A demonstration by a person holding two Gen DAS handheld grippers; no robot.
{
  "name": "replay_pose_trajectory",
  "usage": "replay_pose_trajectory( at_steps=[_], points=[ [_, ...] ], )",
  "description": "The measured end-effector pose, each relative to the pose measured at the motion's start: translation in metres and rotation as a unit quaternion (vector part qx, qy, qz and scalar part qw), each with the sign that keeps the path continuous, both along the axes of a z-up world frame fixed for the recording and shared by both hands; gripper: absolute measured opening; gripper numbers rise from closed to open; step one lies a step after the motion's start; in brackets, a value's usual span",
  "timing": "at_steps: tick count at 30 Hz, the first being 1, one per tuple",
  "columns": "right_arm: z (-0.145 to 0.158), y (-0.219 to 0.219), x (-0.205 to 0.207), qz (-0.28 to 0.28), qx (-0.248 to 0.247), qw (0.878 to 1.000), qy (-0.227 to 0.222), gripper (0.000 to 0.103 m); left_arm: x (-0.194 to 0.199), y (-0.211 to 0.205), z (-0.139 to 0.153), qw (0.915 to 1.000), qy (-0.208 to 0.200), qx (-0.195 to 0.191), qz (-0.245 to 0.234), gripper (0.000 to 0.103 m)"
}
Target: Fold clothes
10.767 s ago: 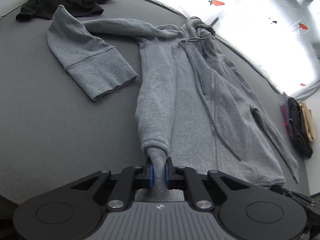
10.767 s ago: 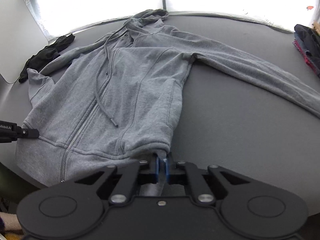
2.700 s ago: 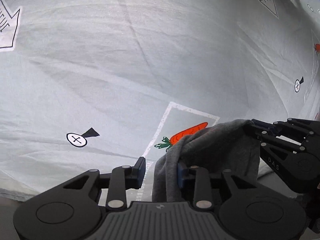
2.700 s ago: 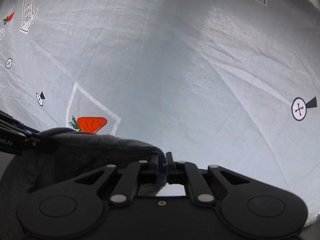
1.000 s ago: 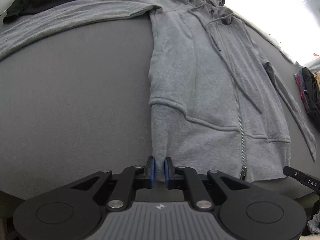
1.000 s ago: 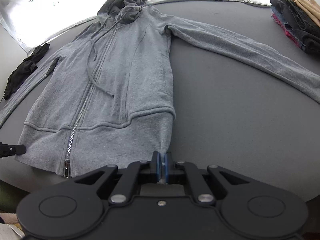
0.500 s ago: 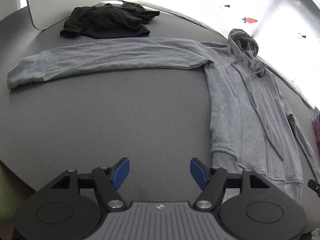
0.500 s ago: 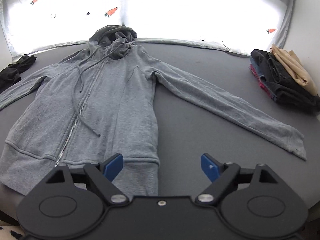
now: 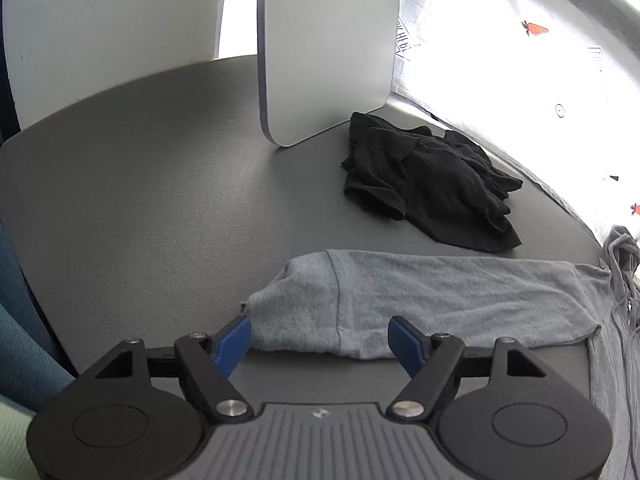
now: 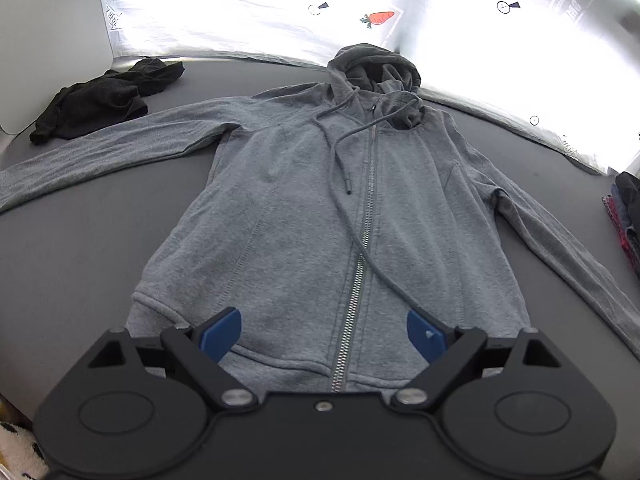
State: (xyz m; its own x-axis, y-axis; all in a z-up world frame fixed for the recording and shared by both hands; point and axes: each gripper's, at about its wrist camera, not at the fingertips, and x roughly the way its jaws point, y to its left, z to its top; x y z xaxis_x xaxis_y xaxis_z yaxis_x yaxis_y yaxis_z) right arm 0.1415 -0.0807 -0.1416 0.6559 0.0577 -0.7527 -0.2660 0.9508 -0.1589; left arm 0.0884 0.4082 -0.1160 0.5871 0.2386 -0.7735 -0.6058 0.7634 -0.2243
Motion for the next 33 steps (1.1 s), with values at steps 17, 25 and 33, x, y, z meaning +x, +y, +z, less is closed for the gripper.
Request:
replay_pose_trajectory(
  at_steps=[17,25,33],
  points=[
    [-0.011,0.088,-0.020,-0.078,-0.025,0.996,0.026,0.091,0.017,0.017,-0.009,0.9933,0.005,0.011,-0.115,0.078],
    [-0.024,0.095,-0.034,-0.110,-0.014,0.992,0.055,0.091,0.008,0.052,-0.027,0.9820,-0.006,-0.106,-0.156,0.078],
    [-0.028,0.108,-0.040,-0.101,-0.016,0.993,0.061,0.091,0.018,0.037,-0.036,0.9754,0.000,-0.106,-0.194,0.079]
  ],
)
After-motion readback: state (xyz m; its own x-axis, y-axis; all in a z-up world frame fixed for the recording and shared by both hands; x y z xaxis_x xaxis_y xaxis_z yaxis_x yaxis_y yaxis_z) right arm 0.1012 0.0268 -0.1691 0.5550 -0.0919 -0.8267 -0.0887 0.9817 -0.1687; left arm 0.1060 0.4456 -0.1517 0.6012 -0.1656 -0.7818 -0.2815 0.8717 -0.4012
